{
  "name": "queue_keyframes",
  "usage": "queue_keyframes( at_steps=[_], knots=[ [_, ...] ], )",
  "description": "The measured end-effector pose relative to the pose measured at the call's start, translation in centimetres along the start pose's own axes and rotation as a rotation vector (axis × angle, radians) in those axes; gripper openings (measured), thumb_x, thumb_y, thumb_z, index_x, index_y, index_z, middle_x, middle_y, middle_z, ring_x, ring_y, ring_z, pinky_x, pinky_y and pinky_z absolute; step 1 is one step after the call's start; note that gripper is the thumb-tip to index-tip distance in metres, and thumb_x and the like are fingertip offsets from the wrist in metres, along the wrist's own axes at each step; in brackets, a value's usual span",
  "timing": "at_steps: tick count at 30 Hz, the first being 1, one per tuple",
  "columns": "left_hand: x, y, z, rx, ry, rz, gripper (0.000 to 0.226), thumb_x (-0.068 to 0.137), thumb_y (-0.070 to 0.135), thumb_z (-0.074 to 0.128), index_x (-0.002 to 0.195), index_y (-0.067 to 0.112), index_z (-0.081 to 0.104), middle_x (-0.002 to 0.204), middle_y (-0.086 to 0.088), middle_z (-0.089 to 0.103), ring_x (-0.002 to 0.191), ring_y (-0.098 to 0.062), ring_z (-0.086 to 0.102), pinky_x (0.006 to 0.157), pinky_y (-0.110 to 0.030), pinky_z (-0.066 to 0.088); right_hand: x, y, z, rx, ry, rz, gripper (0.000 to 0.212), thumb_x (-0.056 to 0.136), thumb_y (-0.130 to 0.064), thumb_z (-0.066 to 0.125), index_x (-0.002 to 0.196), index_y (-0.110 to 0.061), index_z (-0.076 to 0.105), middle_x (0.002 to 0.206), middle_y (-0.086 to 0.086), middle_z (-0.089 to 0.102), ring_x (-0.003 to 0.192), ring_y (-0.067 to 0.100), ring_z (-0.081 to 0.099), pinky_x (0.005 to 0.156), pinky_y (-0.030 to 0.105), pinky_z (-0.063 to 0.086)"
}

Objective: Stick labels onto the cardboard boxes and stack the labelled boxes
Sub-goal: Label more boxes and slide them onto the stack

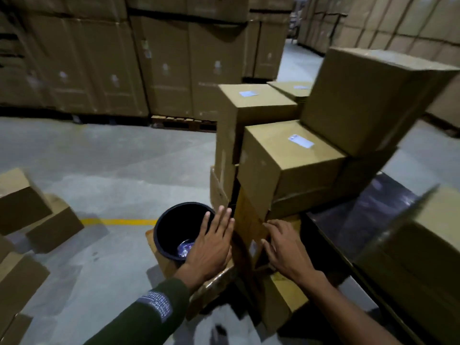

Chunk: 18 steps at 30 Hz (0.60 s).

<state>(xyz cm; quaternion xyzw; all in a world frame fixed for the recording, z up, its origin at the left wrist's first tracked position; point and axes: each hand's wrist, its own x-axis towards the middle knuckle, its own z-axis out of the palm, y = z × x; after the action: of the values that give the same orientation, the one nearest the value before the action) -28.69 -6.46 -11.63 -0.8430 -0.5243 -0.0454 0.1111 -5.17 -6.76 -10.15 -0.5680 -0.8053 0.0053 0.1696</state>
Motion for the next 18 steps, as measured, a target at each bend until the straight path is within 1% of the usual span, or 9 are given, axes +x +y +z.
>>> queue_keyframes(
  at_steps=[1, 3, 5, 6, 10, 13, 14, 16, 18],
  knots=[
    [0.2, 1.1, -0.7, 0.002, 0.021, 0.024, 0.071, 0.091, 0.035, 0.041, 0.152, 0.002, 0.026, 0.162, -0.019, 0.010, 0.150, -0.037, -0.002, 0.117, -0.059, 0.008, -1.1, 0.6, -0.9, -0.009, 0.021, 0.013, 0.048, 0.095, -0.042, 0.051, 0.137, -0.020, 0.050, 0.135, 0.002, 0.052, 0.126, 0.017, 0.045, 0.106, 0.033, 0.041],
    [0.7, 3.8, -2.2, -0.003, 0.069, 0.087, 0.069, 0.090, 0.036, 0.039, 0.149, 0.001, 0.034, 0.160, -0.019, 0.019, 0.150, -0.037, 0.007, 0.116, -0.057, 0.012, -3.8, 1.9, -2.8, -0.033, 0.062, 0.046, 0.049, 0.094, -0.041, 0.053, 0.137, -0.018, 0.050, 0.137, 0.003, 0.052, 0.129, 0.020, 0.045, 0.109, 0.035, 0.039],
    [1.0, 6.7, -3.4, -0.012, 0.116, 0.139, 0.068, 0.088, 0.035, 0.045, 0.147, 0.001, 0.039, 0.159, -0.019, 0.025, 0.149, -0.037, 0.013, 0.114, -0.057, 0.015, -6.5, 3.4, -4.7, -0.065, 0.088, 0.088, 0.052, 0.094, -0.038, 0.054, 0.139, -0.015, 0.048, 0.140, 0.007, 0.051, 0.132, 0.023, 0.045, 0.113, 0.038, 0.037],
    [1.2, 7.9, -3.7, -0.021, 0.127, 0.155, 0.068, 0.089, 0.035, 0.047, 0.148, 0.002, 0.038, 0.159, -0.019, 0.023, 0.149, -0.037, 0.012, 0.114, -0.057, 0.016, -7.6, 4.0, -5.3, -0.080, 0.101, 0.106, 0.054, 0.094, -0.038, 0.054, 0.141, -0.013, 0.047, 0.142, 0.009, 0.050, 0.134, 0.024, 0.044, 0.115, 0.040, 0.035],
    [2.4, 13.8, -5.4, -0.037, 0.141, 0.264, 0.073, 0.090, 0.040, 0.037, 0.150, 0.001, 0.028, 0.162, -0.020, 0.013, 0.150, -0.036, 0.003, 0.115, -0.060, 0.020, -12.9, 7.1, -8.7, -0.113, 0.179, 0.217, 0.057, 0.094, -0.037, 0.053, 0.143, -0.010, 0.044, 0.146, 0.010, 0.048, 0.138, 0.024, 0.041, 0.117, 0.044, 0.032],
    [4.0, 18.3, -6.6, -0.059, 0.159, 0.347, 0.077, 0.090, 0.041, 0.045, 0.152, 0.003, 0.022, 0.162, -0.020, 0.008, 0.150, -0.036, -0.002, 0.117, -0.059, 0.013, -16.4, 9.4, -11.7, -0.169, 0.248, 0.287, 0.058, 0.091, -0.033, 0.059, 0.141, -0.007, 0.047, 0.143, 0.013, 0.051, 0.135, 0.027, 0.044, 0.117, 0.044, 0.031],
    [4.6, 19.8, -6.9, -0.061, 0.176, 0.378, 0.076, 0.091, 0.042, 0.043, 0.152, 0.003, 0.019, 0.162, -0.020, 0.007, 0.150, -0.035, -0.004, 0.117, -0.058, 0.010, -17.6, 10.3, -12.8, -0.192, 0.266, 0.318, 0.058, 0.090, -0.032, 0.060, 0.141, -0.007, 0.047, 0.143, 0.013, 0.051, 0.135, 0.028, 0.045, 0.117, 0.045, 0.030],
    [5.7, 22.6, -7.7, -0.073, 0.204, 0.425, 0.072, 0.092, 0.042, 0.033, 0.151, 0.003, 0.022, 0.161, -0.020, 0.012, 0.150, -0.036, 0.002, 0.116, -0.057, 0.010, -19.5, 12.0, -14.6, -0.227, 0.298, 0.385, 0.057, 0.090, -0.032, 0.059, 0.140, -0.006, 0.048, 0.143, 0.013, 0.051, 0.134, 0.028, 0.046, 0.117, 0.046, 0.031],
    [7.1, 25.3, -8.4, -0.087, 0.210, 0.481, 0.071, 0.089, 0.041, 0.031, 0.148, 0.002, 0.031, 0.159, -0.021, 0.020, 0.149, -0.037, 0.011, 0.114, -0.057, 0.012, -21.3, 13.7, -16.3, -0.244, 0.330, 0.461, 0.055, 0.090, -0.033, 0.055, 0.138, -0.005, 0.049, 0.141, 0.014, 0.052, 0.132, 0.029, 0.048, 0.116, 0.047, 0.033]
  ],
)
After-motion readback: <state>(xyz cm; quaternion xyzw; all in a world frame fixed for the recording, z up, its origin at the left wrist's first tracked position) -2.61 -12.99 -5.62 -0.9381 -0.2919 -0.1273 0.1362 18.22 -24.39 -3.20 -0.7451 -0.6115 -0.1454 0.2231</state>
